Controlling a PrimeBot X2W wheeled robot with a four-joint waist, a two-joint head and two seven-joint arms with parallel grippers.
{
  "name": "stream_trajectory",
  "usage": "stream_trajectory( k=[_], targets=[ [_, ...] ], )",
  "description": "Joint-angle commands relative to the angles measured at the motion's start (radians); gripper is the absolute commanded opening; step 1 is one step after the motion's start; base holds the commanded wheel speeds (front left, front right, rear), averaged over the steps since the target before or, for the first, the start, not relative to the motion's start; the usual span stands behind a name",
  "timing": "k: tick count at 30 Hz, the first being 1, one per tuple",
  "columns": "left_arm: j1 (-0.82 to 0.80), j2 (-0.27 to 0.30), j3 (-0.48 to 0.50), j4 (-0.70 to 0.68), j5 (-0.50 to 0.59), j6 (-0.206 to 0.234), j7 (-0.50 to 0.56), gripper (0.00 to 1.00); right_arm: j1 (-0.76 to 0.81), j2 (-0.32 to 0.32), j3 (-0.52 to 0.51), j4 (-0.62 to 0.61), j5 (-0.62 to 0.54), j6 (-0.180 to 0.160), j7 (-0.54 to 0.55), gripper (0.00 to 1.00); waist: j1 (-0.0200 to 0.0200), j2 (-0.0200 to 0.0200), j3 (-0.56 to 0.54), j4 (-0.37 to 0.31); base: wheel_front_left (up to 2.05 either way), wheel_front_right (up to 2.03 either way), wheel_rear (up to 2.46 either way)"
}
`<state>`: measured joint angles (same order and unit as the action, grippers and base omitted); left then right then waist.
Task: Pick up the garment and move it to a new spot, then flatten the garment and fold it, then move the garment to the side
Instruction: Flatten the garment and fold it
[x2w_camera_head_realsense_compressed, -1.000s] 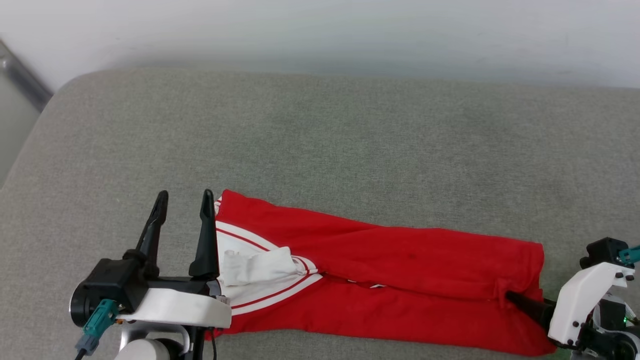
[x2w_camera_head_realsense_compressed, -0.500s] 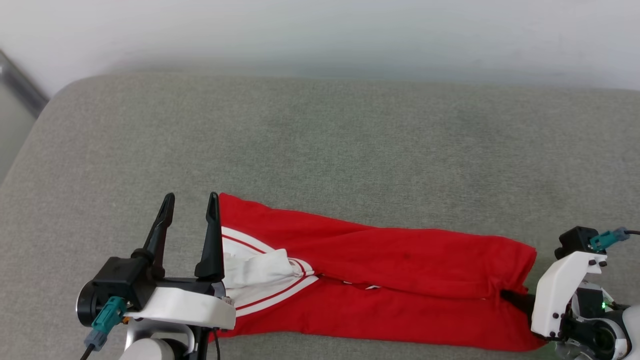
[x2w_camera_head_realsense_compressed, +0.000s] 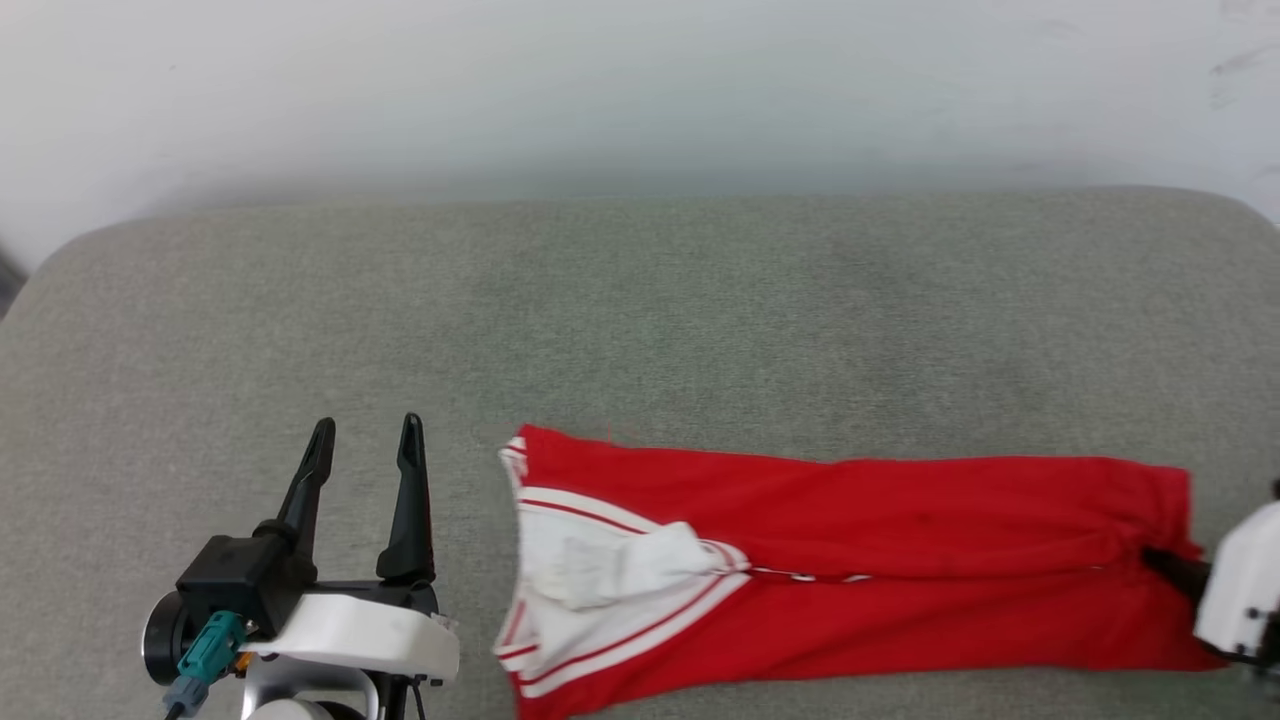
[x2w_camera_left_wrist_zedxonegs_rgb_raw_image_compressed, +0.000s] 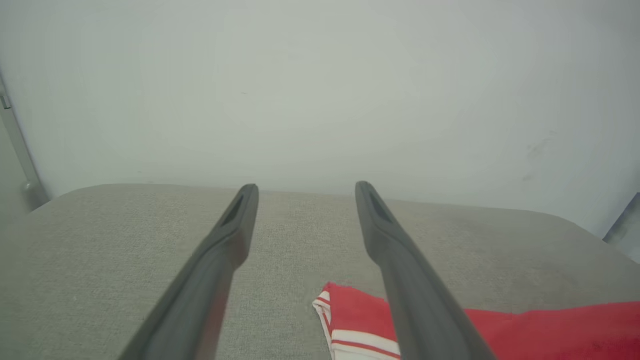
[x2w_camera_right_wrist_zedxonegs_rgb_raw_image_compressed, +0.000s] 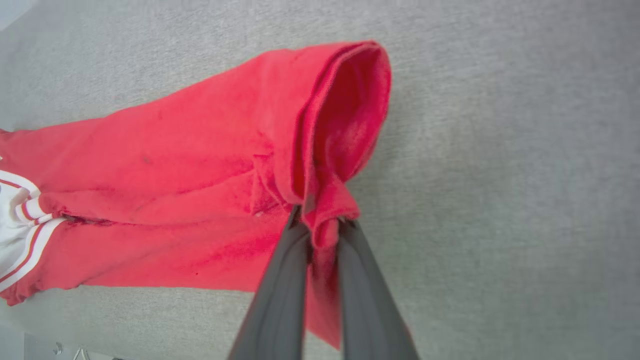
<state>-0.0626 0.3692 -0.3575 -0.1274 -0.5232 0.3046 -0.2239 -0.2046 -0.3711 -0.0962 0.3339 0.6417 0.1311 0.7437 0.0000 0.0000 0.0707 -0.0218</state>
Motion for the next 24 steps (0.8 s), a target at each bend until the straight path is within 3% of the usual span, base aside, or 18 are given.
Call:
stream_trajectory(
  k=[1,4,8,12,16,19,24],
  targets=[
    [0.015,0.005,0.001,-0.001,-0.001,0.004,0.0,1.0,0.015,-0.01,-0.051,0.001,-0.015,-0.001,0.001,0.0,0.0,0.0,-0.007,-0.013,0.0,0.0,0.0],
    [0.016,0.008,0.002,-0.004,-0.003,0.007,0.002,1.0,0.021,0.011,-0.133,-0.017,-0.031,-0.001,0.019,0.0,0.0,0.0,-0.008,-0.024,0.0,0.0,0.0],
    [0.013,0.008,-0.001,-0.005,-0.003,0.01,0.004,1.0,0.013,0.084,-0.209,-0.045,0.024,-0.001,0.085,0.0,0.0,0.0,-0.008,-0.033,0.0,0.0,0.0],
    [0.007,0.009,-0.005,-0.002,-0.004,0.008,0.007,1.0,0.0,0.206,-0.237,-0.077,0.135,-0.001,0.191,0.0,0.0,0.0,-0.008,-0.034,0.0,0.0,0.0],
    [0.002,0.008,-0.011,-0.001,-0.005,0.009,0.011,1.0,-0.007,0.29,-0.236,-0.101,0.272,-0.001,0.302,0.0,0.0,0.0,-0.01,-0.027,0.0,0.0,0.0],
    [-0.008,0.007,-0.019,-0.004,-0.002,0.004,0.017,1.0,-0.023,0.318,-0.211,-0.084,0.365,-0.001,0.344,0.0,0.0,0.0,-0.006,-0.01,0.0,0.0,0.0],
    [-0.033,0.003,-0.037,0.005,0.005,-0.01,0.024,1.0,-0.057,0.323,-0.078,0.006,0.554,-0.001,0.303,0.0,0.0,0.0,0.007,0.027,0.0,0.0,0.0]
  ],
)
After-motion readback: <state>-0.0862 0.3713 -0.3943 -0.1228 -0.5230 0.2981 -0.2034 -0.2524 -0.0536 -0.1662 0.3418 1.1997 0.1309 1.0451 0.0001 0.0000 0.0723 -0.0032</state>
